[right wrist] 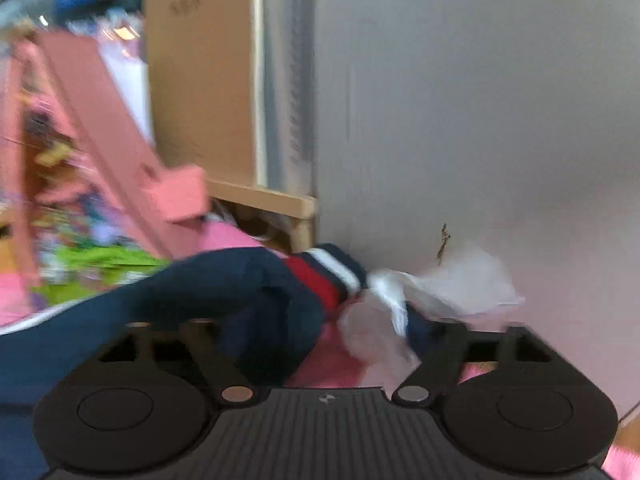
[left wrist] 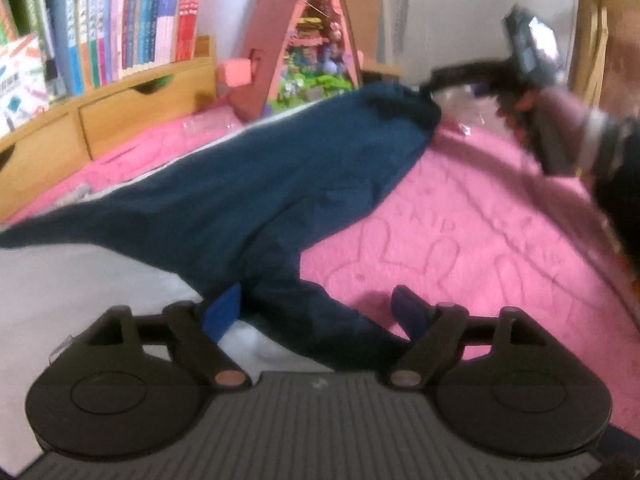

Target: Fold clothes

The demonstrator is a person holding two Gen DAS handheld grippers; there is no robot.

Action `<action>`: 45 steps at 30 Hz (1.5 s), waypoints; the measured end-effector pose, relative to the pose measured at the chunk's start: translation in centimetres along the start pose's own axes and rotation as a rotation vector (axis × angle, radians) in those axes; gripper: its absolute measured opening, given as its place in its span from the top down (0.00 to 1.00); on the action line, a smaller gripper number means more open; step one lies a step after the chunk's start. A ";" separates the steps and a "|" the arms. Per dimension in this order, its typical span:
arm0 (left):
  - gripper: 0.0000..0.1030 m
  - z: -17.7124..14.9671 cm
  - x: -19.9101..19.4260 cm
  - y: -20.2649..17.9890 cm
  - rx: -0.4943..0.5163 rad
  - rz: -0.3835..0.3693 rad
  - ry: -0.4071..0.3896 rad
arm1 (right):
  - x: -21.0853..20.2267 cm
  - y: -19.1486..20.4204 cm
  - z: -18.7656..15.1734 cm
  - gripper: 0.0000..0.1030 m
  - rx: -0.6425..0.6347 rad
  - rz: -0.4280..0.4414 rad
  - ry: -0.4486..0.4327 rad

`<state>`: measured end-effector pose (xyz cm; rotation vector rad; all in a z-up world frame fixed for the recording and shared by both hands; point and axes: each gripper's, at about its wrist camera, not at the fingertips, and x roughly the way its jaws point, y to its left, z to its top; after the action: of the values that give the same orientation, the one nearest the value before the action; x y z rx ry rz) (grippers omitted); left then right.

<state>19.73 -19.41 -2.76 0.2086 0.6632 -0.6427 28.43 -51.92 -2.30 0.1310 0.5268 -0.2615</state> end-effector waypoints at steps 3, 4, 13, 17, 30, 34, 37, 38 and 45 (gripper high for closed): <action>0.26 0.0 -0.8 0.1 -0.092 -0.026 -0.004 | -3.5 1.3 -0.2 0.16 -0.031 0.141 -0.026; 0.27 -0.2 -1.9 0.3 -0.133 -0.047 -0.012 | -4.6 2.1 -0.2 0.16 -0.042 0.211 -0.027; 0.31 -6.4 -15.6 0.8 -0.277 0.177 -0.127 | -13.0 15.9 -3.7 0.19 -0.314 0.820 0.092; 0.32 -11.0 -18.9 1.9 -0.349 0.381 -0.078 | -16.8 23.2 -7.5 0.20 -0.499 1.031 0.193; 0.27 -15.3 -19.3 3.6 -0.445 0.473 -0.048 | -10.5 19.6 -6.4 0.31 -0.595 -0.011 -0.039; 0.27 -15.9 -19.8 3.6 -0.459 0.460 -0.062 | -9.0 10.5 -2.6 0.17 -0.393 -0.207 -0.022; 0.26 -15.9 -19.8 3.5 -0.456 0.461 -0.062 | -9.6 5.4 -0.7 0.09 -0.206 -0.230 0.006; 0.26 -15.9 -19.8 3.5 -0.454 0.463 -0.060 | -10.0 4.2 -0.3 0.06 -0.151 -0.210 0.008; 0.25 -15.7 -19.5 3.3 -0.439 0.474 -0.050 | -10.9 1.9 -0.4 0.00 0.122 0.090 0.167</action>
<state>2.01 -1.41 -2.71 -0.0609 0.6606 -0.0402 19.72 -47.69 3.06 0.2958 0.6689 -0.1952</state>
